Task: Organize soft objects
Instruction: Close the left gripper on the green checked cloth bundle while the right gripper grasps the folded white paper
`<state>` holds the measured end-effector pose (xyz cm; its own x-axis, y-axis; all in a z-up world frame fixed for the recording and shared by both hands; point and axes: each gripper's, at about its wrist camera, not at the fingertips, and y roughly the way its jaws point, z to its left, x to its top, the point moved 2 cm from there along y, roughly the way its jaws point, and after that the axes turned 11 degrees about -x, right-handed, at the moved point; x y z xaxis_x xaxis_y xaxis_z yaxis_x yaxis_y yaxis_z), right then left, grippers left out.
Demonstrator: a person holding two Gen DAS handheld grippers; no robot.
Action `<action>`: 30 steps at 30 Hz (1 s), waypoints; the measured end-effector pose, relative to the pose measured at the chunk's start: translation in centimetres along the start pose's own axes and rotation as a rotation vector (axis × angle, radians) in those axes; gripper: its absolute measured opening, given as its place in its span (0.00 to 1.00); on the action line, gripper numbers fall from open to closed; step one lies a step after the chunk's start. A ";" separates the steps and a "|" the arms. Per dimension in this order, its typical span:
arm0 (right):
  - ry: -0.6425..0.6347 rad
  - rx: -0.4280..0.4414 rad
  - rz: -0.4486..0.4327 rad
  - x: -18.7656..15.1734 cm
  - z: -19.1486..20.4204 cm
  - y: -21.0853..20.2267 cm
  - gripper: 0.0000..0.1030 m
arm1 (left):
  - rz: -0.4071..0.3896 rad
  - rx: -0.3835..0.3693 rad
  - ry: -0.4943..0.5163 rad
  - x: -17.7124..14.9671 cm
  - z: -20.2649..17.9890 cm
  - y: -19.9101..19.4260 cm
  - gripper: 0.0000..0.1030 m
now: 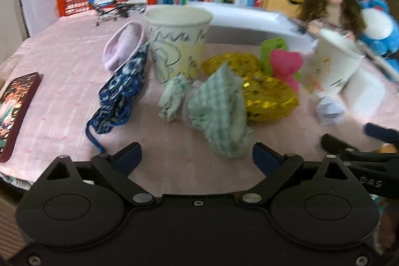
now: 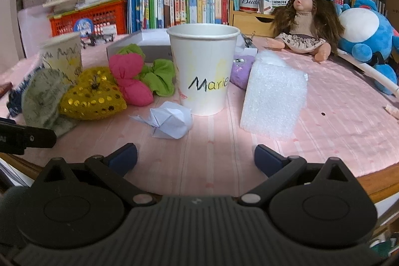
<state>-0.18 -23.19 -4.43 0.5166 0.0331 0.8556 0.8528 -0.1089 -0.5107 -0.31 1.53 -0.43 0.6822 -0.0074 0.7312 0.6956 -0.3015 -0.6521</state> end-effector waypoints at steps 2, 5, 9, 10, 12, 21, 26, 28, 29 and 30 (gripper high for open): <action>0.019 0.036 -0.019 0.3 -0.3 -0.4 0.99 | -0.030 -0.028 -0.002 0.1 -0.2 -0.9 0.91; 0.004 0.066 -0.071 0.8 0.0 -1.1 0.97 | -0.086 -0.036 0.012 0.5 -0.6 -1.9 0.89; -0.063 0.070 -0.115 1.3 1.0 -1.3 0.91 | -0.138 0.012 0.066 1.1 -1.4 -2.0 0.89; -0.074 0.066 -0.122 1.4 1.2 -1.2 0.90 | -0.144 0.024 0.080 1.2 -1.6 -1.7 0.89; -0.081 0.061 -0.124 1.6 1.4 -0.8 0.87 | -0.139 0.037 0.097 1.4 -1.8 -0.9 0.89; -0.060 0.050 -0.115 1.6 1.6 0.4 0.83 | -0.118 0.018 0.067 1.3 -0.8 1.8 0.90; -0.095 0.043 -0.134 1.5 2.1 0.3 0.83 | -0.118 0.001 0.058 0.8 -0.6 2.4 0.91; -0.097 0.040 -0.127 1.4 2.1 0.5 0.82 | -0.125 -0.008 0.050 0.8 -0.5 2.4 0.91; -0.096 0.041 -0.121 1.4 2.1 0.6 0.81 | -0.130 -0.012 0.046 0.7 -0.4 2.4 0.92; -0.094 0.042 -0.117 1.3 2.1 0.6 0.80 | -0.133 -0.020 0.042 0.6 -0.3 2.4 0.93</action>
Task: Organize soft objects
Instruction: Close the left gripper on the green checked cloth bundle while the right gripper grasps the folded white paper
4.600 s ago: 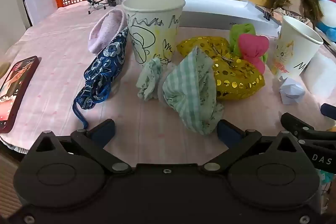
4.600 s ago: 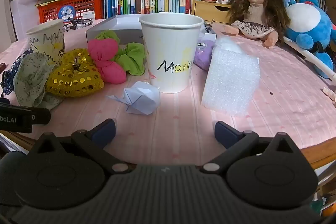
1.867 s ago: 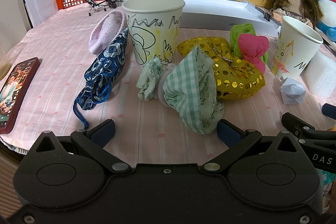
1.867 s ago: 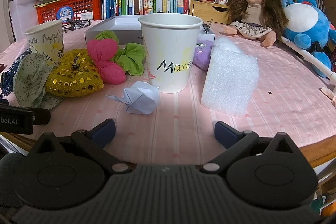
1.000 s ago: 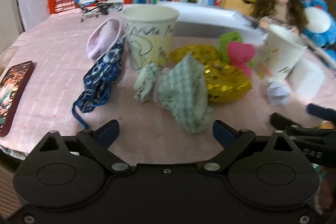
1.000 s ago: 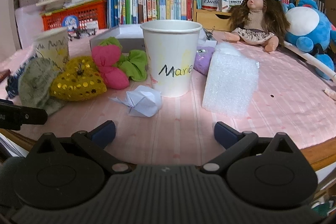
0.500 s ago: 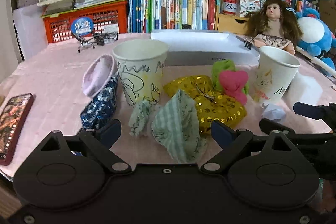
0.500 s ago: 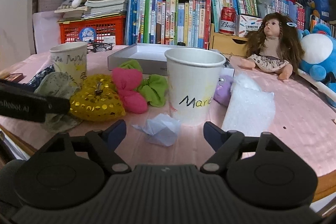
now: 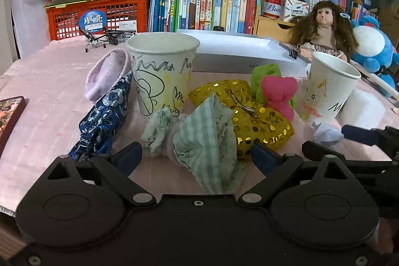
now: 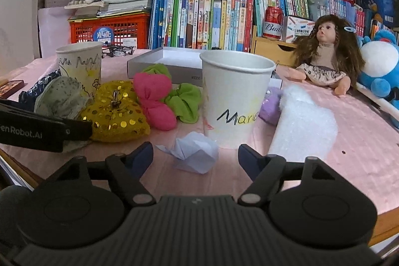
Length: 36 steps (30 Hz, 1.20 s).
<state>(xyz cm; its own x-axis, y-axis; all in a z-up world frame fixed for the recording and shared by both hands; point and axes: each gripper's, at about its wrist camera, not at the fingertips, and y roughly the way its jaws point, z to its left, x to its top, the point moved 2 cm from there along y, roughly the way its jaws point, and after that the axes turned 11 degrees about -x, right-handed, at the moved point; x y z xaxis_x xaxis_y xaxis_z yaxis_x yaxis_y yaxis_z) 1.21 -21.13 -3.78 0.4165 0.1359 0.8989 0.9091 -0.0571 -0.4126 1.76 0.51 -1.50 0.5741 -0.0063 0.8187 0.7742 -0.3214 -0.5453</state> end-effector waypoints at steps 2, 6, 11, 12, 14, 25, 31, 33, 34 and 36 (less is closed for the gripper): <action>0.004 0.002 0.005 0.0 0.1 0.1 0.79 | 0.005 -0.012 -0.014 -0.2 0.2 0.2 0.94; -0.008 0.007 0.006 -0.2 0.3 0.1 0.76 | 0.006 -0.034 -0.045 -0.6 0.5 0.3 0.93; -0.003 0.011 0.009 -0.1 0.3 -0.1 0.68 | -0.002 -0.065 -0.044 -0.6 0.5 0.0 0.83; 0.000 0.009 0.011 -0.1 0.2 -0.1 0.65 | -0.005 -0.070 -0.049 -0.6 0.6 -0.1 0.81; 0.007 0.008 0.015 0.0 0.1 0.0 0.62 | -0.009 -0.076 -0.057 -0.6 0.7 -0.3 0.75; 0.012 0.005 0.037 0.1 0.2 -0.4 0.43 | -0.039 -0.081 -0.083 -0.1 1.0 -2.0 0.33; 0.011 0.015 0.047 0.4 0.4 -0.6 0.41 | -0.036 -0.075 -0.069 0.1 0.8 -2.7 0.18; 0.014 0.014 0.042 0.6 0.3 -0.8 0.41 | -0.048 -0.071 -0.058 0.2 0.6 -3.2 0.18; 0.016 0.013 0.039 0.7 0.3 -1.0 0.41 | -0.056 -0.068 -0.053 0.3 0.5 -3.5 0.17; 0.021 0.015 0.036 0.9 0.2 -1.2 0.41 | -0.078 -0.062 -0.044 0.5 0.2 -4.3 0.17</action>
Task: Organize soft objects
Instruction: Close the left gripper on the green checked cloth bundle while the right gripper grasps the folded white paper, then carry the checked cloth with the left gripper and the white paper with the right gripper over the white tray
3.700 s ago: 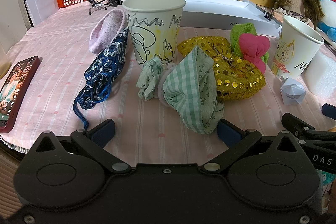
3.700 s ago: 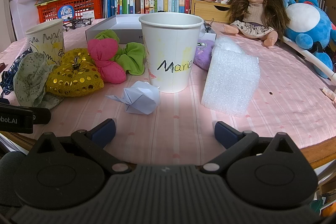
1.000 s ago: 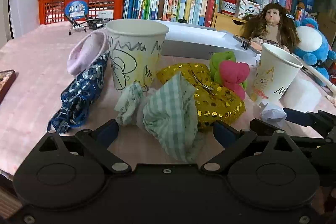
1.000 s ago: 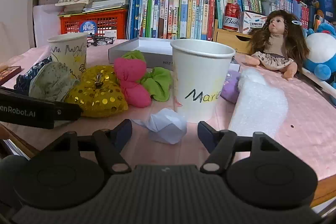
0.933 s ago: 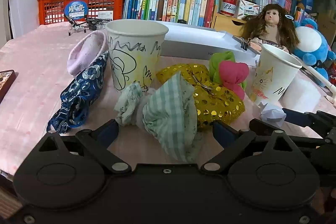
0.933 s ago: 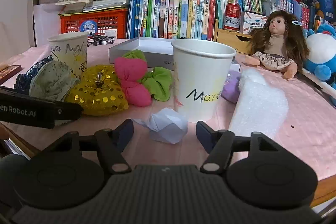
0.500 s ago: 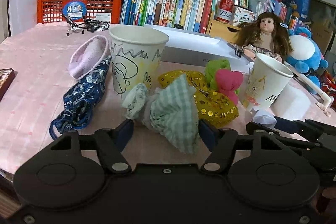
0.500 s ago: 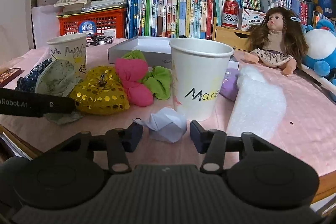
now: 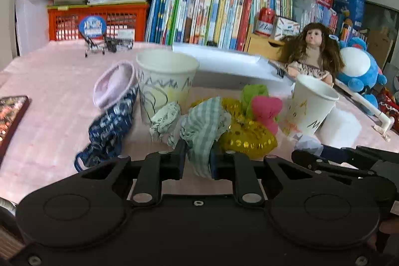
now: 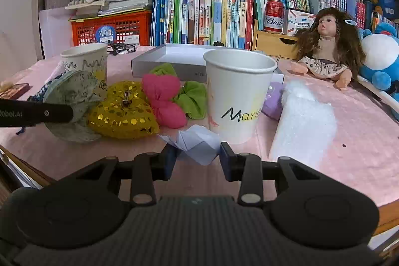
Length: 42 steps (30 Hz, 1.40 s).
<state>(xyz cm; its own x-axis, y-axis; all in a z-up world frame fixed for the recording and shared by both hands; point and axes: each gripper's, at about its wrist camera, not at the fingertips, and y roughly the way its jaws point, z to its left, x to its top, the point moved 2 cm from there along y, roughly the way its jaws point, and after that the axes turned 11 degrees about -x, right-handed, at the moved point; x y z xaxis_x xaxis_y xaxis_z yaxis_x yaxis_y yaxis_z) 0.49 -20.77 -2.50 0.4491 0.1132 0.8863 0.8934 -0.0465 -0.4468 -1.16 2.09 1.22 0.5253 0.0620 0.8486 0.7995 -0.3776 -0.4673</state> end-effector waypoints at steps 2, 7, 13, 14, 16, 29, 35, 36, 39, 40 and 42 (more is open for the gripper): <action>0.005 0.002 -0.007 0.2 -0.2 -0.3 0.41 | -0.019 -0.004 0.006 0.5 -0.3 -0.6 0.17; 0.020 0.017 -0.048 1.2 -0.6 -1.6 0.41 | -0.052 -0.027 0.014 1.6 -0.8 -2.0 0.16; 0.042 0.039 -0.087 2.5 -1.1 -2.6 0.41 | -0.077 -0.042 0.022 2.9 -1.5 -2.7 0.16; 0.044 0.040 -0.092 2.6 -1.2 -2.7 0.41 | -0.080 -0.045 0.020 3.0 -1.6 -2.6 0.16; 0.047 0.046 -0.097 2.8 -1.3 -2.8 0.41 | -0.083 -0.054 0.011 3.4 -1.8 -2.6 0.15; 0.082 0.062 -0.086 3.4 -1.9 -2.7 0.41 | -0.101 -0.093 -0.015 4.9 -2.7 -0.9 0.14; 0.106 0.079 -0.115 4.9 -2.4 -3.1 0.41 | -0.107 -0.106 -0.001 6.7 -3.1 -0.4 0.13; 0.106 0.084 -0.122 5.2 -2.5 -3.1 0.41 | -0.111 -0.111 0.003 7.1 -3.1 -0.3 0.13; 0.105 0.103 -0.138 6.2 -2.5 -3.2 0.41 | -0.127 -0.116 0.021 8.3 -3.5 0.0 0.13; 0.103 0.107 -0.143 6.4 -2.5 -3.2 0.41 | -0.131 -0.118 0.026 8.6 -3.6 0.1 0.13; 0.094 0.114 -0.154 6.9 -2.3 -3.2 0.41 | -0.133 -0.127 0.032 9.2 -3.7 0.3 0.13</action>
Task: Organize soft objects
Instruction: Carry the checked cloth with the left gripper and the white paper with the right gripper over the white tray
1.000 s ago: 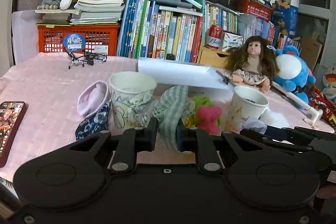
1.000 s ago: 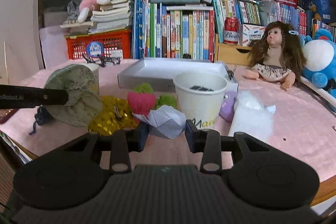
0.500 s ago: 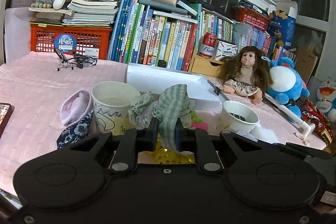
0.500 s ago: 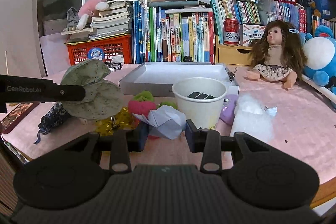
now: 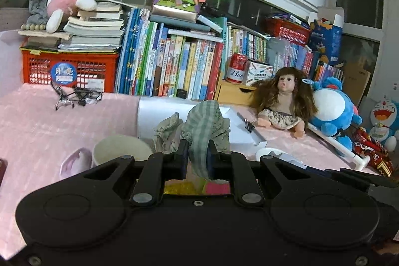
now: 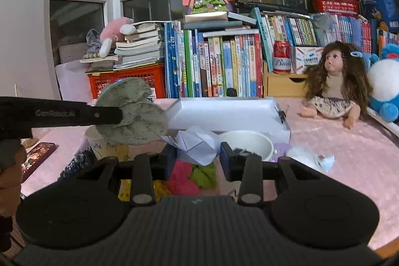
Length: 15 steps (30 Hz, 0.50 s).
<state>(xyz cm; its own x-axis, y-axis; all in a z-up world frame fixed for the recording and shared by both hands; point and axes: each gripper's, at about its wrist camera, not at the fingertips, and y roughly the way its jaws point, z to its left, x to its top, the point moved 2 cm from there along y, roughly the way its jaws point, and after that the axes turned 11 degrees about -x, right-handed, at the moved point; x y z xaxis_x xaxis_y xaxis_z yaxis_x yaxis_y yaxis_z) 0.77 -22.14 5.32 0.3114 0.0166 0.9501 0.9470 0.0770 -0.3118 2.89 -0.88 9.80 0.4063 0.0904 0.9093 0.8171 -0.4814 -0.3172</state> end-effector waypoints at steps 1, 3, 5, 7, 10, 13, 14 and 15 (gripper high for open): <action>-0.004 0.001 -0.003 0.1 0.1 0.1 0.41 | 0.002 -0.003 -0.002 0.2 0.1 0.2 0.13; -0.008 0.008 -0.003 0.3 0.1 0.2 0.41 | 0.008 -0.012 -0.009 0.7 0.3 0.5 0.13; -0.005 0.017 -0.001 0.6 0.0 0.4 0.41 | 0.014 -0.016 -0.013 1.2 0.6 0.8 0.13; 0.000 0.020 -0.001 1.0 -0.2 0.5 0.41 | 0.015 -0.015 -0.010 1.4 0.6 1.0 0.13; 0.011 0.025 -0.003 1.9 -0.7 0.8 0.41 | 0.020 -0.021 -0.002 2.4 0.8 1.6 0.13; 0.010 0.031 -0.002 3.2 -1.3 1.4 0.41 | 0.029 -0.032 0.003 4.0 1.0 2.5 0.13; 0.007 0.029 -0.002 3.6 -1.5 1.6 0.41 | 0.032 -0.036 0.004 4.6 1.1 2.9 0.13; 0.002 0.026 -0.001 4.1 -1.7 2.0 0.41 | 0.036 -0.039 0.006 5.3 1.3 3.3 0.13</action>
<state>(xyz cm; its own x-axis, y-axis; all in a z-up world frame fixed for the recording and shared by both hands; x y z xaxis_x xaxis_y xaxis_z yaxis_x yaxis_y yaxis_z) 4.07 -23.58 8.60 0.3105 0.0142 0.9505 0.9451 0.1026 -0.3102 8.23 -0.89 13.19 0.4323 0.0675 0.8992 0.7857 -0.5175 -0.3389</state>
